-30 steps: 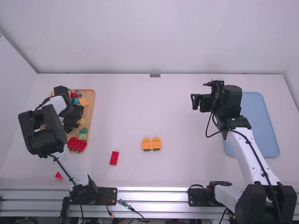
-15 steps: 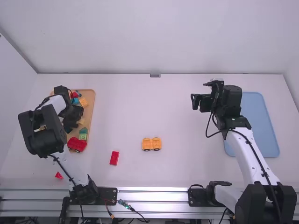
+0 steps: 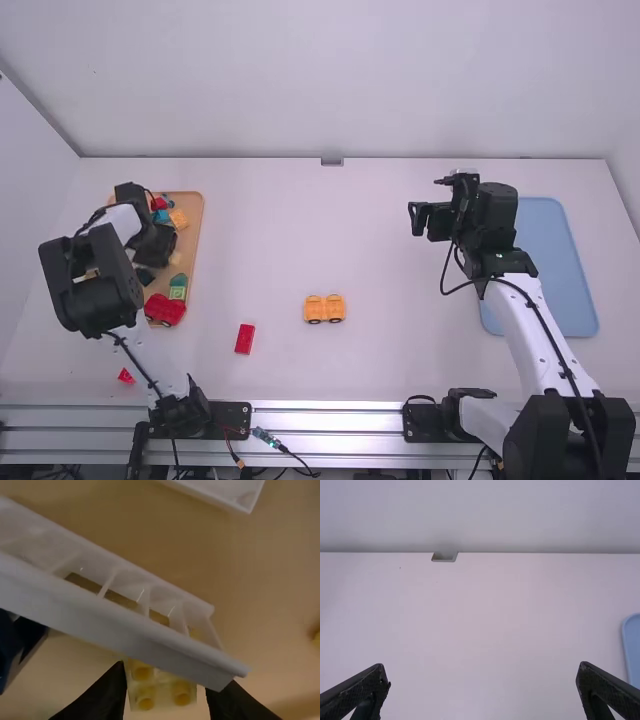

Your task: Assemble lego blocks to make yellow taxi

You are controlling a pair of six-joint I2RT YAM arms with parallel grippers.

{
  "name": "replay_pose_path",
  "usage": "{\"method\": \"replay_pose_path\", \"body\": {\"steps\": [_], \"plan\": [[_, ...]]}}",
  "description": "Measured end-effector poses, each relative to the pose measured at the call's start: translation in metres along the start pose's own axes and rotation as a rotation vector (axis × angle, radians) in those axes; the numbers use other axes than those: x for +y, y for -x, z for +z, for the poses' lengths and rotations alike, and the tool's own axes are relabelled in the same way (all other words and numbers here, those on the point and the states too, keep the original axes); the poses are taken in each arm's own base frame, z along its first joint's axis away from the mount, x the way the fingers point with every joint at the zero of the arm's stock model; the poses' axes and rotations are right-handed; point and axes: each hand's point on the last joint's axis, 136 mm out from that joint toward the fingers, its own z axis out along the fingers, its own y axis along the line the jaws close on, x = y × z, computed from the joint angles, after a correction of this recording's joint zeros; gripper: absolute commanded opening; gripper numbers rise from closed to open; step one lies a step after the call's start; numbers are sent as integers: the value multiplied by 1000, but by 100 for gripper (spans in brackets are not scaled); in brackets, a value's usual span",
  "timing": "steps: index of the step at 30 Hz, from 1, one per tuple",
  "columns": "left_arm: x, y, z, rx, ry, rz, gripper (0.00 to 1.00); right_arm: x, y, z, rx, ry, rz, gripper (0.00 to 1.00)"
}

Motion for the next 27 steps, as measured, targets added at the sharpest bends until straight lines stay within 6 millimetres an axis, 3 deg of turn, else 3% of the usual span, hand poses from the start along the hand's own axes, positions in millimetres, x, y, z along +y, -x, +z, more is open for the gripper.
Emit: {"method": "replay_pose_path", "body": {"steps": [10,22,24,27], "plan": [[3,-2,-2,12,17,0,32,0,0,0,0,0,0,99],[-25,14,-49,17,-4,0,11,0,0,0,0,0,0,99],[-28,13,-56,32,-8,7,2,0,0,0,0,0,0,99],[-31,7,-62,59,-12,35,2,0,0,0,0,0,0,99]]}}
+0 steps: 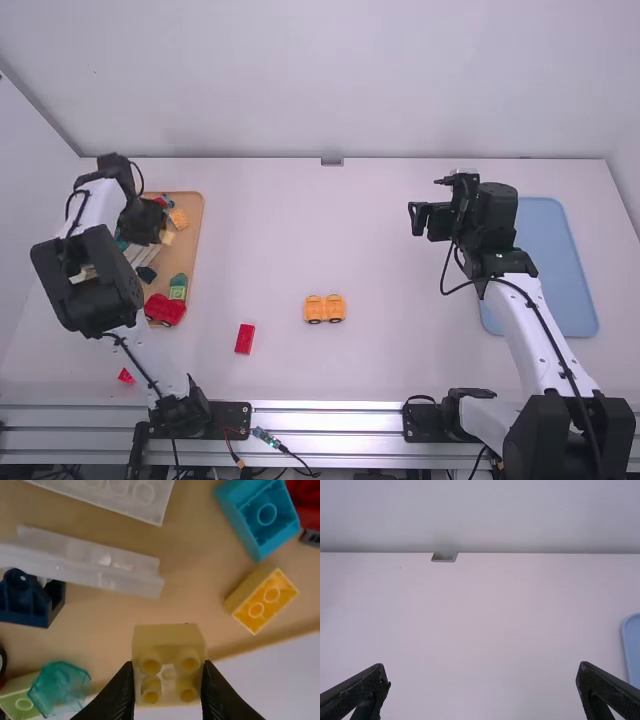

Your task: Assemble lego blocks to make yellow taxi

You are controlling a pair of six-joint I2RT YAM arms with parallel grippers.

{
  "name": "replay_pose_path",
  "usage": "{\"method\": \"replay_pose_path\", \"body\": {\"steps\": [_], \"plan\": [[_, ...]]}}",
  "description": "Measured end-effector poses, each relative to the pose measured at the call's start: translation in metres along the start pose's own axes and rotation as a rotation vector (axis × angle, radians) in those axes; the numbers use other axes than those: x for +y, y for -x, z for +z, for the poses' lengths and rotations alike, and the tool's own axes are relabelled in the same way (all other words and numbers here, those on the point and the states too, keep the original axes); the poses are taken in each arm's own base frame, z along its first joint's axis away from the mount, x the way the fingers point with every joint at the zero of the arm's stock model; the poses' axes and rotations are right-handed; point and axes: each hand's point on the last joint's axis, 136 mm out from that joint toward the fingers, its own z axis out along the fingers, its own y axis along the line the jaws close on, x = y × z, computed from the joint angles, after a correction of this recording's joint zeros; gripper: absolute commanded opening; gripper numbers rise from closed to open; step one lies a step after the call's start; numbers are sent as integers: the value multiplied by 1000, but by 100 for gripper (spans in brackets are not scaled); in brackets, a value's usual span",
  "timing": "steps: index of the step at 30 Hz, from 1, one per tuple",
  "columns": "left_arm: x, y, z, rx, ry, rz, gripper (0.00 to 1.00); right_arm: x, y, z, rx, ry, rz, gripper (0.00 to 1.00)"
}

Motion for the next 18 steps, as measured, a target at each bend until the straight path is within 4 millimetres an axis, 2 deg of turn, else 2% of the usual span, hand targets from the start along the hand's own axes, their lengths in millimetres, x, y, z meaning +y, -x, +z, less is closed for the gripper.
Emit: {"method": "replay_pose_path", "body": {"steps": [4,11,13,14,15,18], "plan": [[-6,-9,-1,8,-2,65,2,0,1,0,-4,0,-2,99],[-28,-45,-1,-39,25,232,2,0,3,0,-12,0,-4,99],[-40,-60,-5,-77,8,297,2,0,3,0,-12,1,-3,100],[-48,-75,-11,-99,-17,358,2,0,3,0,-11,0,-4,99],[-49,-77,-12,-101,-20,365,2,0,3,0,-12,0,-4,99],[-68,-115,-33,-150,-118,531,2,0,3,0,-11,0,-4,99]]}}
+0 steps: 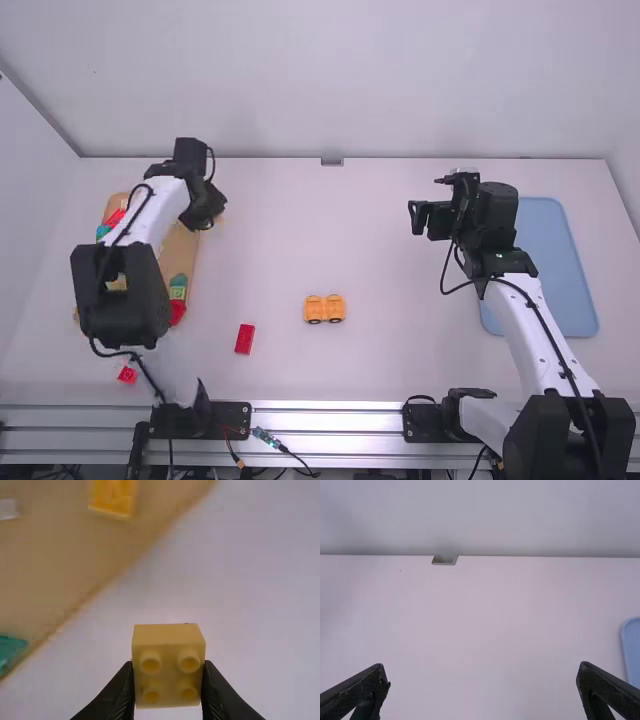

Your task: Assemble lego blocks to make yellow taxi

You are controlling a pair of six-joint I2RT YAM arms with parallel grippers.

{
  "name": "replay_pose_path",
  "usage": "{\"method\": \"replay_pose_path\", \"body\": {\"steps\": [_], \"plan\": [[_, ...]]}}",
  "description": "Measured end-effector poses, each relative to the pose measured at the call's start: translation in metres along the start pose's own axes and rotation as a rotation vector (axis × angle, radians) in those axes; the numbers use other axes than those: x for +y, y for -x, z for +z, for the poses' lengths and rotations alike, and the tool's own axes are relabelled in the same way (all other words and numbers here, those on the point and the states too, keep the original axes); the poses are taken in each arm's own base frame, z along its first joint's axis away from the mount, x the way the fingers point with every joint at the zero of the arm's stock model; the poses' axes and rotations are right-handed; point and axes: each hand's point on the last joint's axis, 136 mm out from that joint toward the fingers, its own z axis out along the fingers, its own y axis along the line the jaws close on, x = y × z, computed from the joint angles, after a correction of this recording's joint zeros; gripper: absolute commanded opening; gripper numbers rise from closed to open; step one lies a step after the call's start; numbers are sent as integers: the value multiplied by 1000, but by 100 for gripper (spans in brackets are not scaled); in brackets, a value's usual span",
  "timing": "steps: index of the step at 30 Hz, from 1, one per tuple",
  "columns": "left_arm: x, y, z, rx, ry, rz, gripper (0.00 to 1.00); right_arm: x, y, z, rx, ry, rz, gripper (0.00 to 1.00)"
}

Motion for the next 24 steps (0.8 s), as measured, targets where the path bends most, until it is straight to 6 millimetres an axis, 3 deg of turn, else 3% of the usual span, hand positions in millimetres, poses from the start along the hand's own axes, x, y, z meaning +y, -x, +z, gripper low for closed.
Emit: {"method": "replay_pose_path", "body": {"steps": [4,7,8,13,19,24], "plan": [[-33,-40,-31,-25,-106,297,2,0,0,0,1,0,1,99],[-49,-67,-40,-22,-155,486,2,0,0,0,0,0,3,99],[-53,-85,-41,0,-160,592,2,0,0,0,1,-1,5,99],[-39,-136,-30,121,-140,838,2,0,-1,0,3,0,6,99],[-36,-156,-15,126,-198,1156,2,0,-1,0,4,0,6,99],[-14,-196,-5,244,-327,1505,2,0,-1,0,4,0,6,99]]}}
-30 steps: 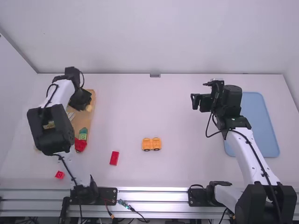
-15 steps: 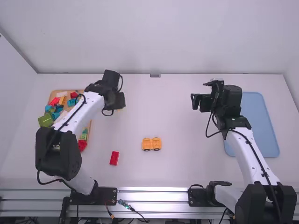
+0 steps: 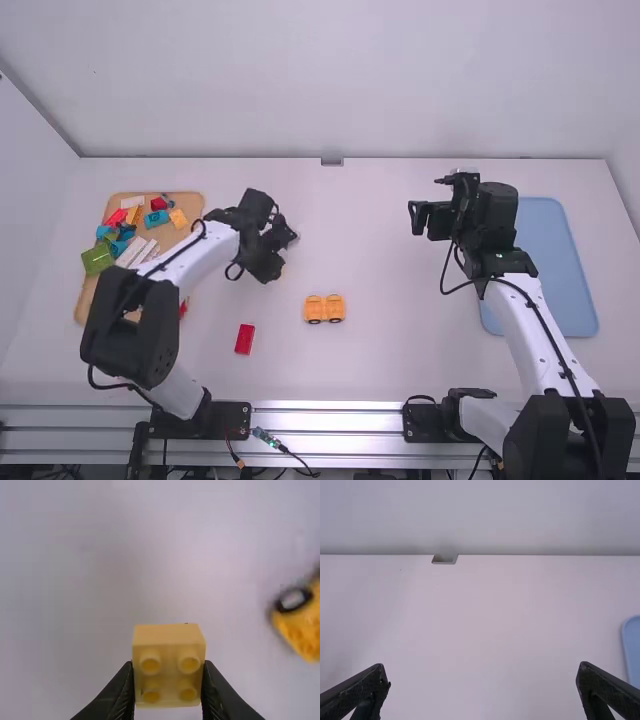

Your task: Assemble lego blocks to make yellow taxi

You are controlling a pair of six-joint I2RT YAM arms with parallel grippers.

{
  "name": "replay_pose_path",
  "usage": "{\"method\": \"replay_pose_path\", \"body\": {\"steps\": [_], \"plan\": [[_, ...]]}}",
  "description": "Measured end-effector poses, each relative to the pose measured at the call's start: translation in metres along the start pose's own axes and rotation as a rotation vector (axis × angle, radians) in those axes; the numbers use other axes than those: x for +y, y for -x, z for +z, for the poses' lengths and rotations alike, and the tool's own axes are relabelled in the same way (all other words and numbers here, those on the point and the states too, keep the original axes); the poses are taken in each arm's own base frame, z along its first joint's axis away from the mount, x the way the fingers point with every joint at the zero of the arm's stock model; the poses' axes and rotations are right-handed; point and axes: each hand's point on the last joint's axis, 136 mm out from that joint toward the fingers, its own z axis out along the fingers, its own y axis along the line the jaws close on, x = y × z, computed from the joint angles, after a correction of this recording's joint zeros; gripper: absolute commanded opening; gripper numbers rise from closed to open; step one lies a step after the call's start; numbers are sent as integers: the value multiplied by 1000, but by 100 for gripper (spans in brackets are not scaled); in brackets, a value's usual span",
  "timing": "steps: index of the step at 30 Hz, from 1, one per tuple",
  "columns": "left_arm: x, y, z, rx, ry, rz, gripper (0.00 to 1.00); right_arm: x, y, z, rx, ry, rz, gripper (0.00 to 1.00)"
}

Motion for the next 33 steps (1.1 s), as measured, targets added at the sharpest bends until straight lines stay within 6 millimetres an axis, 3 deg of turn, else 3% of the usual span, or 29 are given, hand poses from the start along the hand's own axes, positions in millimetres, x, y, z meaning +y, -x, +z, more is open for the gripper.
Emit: {"method": "replay_pose_path", "body": {"steps": [4,9,12,14,18,26,28,31,32,33], "plan": [[-18,-14,6,22,-89,166,5,0,0,0,0,0,0,99],[-32,-17,7,25,-136,316,11,0,0,0,0,0,0,99],[-43,-25,11,48,-163,384,10,0,0,0,0,1,0,99],[-52,-34,19,75,-170,444,2,0,0,0,0,1,0,99],[-52,-40,34,105,-96,496,2,0,0,0,0,0,-1,99],[-50,-63,46,176,-63,588,5,0,0,0,0,0,-1,99],[-50,-66,50,172,-58,622,12,0,0,0,0,0,1,99],[-48,-58,52,131,-37,659,31,0,0,0,0,0,0,99],[-46,-54,53,114,-24,677,59,0,0,0,0,0,0,99],[-46,-53,53,110,-20,677,65,0,0,0,0,0,0,99]]}}
